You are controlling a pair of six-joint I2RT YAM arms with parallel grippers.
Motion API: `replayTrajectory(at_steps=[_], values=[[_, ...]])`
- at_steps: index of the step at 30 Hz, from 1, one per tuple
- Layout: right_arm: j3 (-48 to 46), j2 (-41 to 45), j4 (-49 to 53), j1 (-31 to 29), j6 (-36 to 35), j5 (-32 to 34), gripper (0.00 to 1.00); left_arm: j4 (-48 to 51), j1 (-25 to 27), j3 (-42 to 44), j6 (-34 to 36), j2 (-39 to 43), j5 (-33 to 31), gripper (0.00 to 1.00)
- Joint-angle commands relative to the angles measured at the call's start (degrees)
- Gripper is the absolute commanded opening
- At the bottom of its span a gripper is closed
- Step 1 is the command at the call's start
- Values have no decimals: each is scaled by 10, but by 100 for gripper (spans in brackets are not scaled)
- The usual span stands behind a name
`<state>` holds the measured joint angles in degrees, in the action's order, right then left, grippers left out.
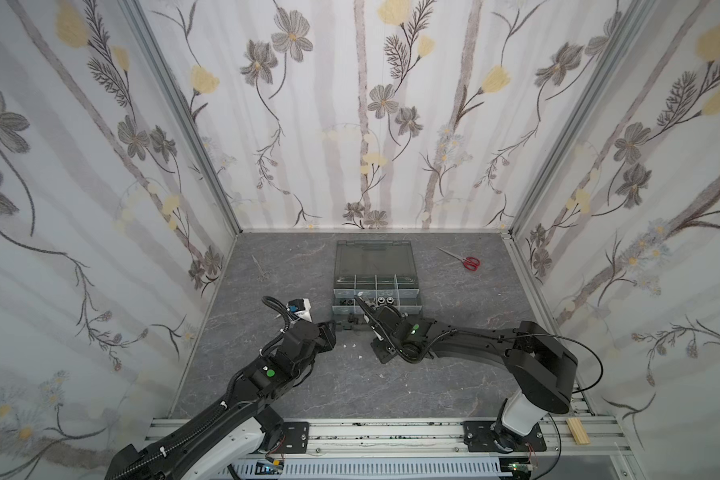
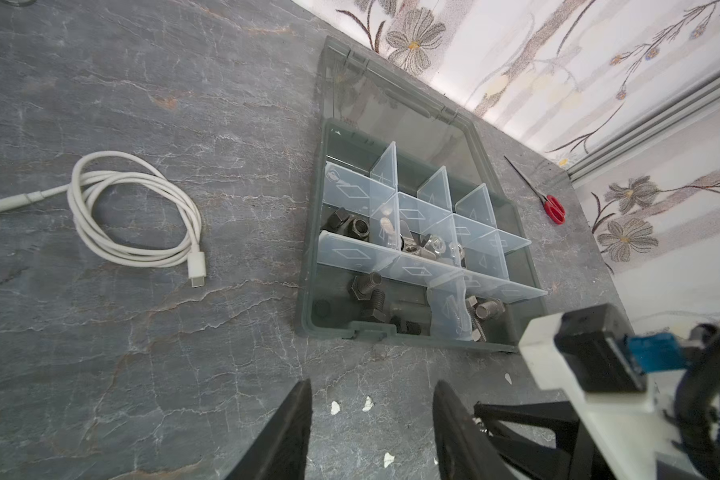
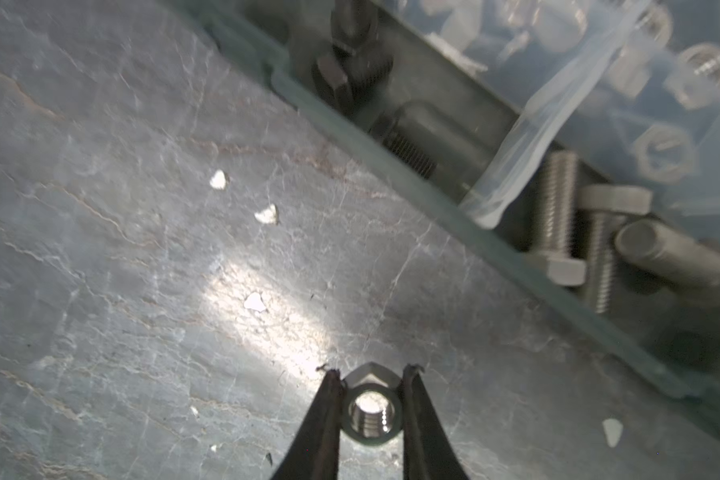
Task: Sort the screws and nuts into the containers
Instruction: 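Lift the hex nut with the right gripper and carry it over the box, then lower the hex nut into the hex-nut compartment and open the right gripper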
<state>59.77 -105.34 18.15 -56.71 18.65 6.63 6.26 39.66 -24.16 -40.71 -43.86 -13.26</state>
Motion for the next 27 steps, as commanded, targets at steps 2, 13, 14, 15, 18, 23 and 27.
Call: replayTrajectory(at_steps=[2,13,14,15,18,23,27], values=[[41,14,-15,42,-37,7,22,-17,-1,-1,-6,1,-5,50],[142,-41,-32,158,-66,-15,22,-26,-3,0,1,2,2,50],[143,-46,-34,161,-65,-18,22,-26,-2,1,-1,4,3,50],[143,-50,-37,163,-65,-21,22,-26,-3,1,-1,6,4,50],[141,-61,-41,164,-64,-27,22,-26,-3,3,-2,13,4,50],[128,-71,-54,167,-57,-34,23,-26,-3,6,-8,19,5,51],[123,-75,-61,169,-53,-40,26,-27,-3,9,-13,20,6,52]])
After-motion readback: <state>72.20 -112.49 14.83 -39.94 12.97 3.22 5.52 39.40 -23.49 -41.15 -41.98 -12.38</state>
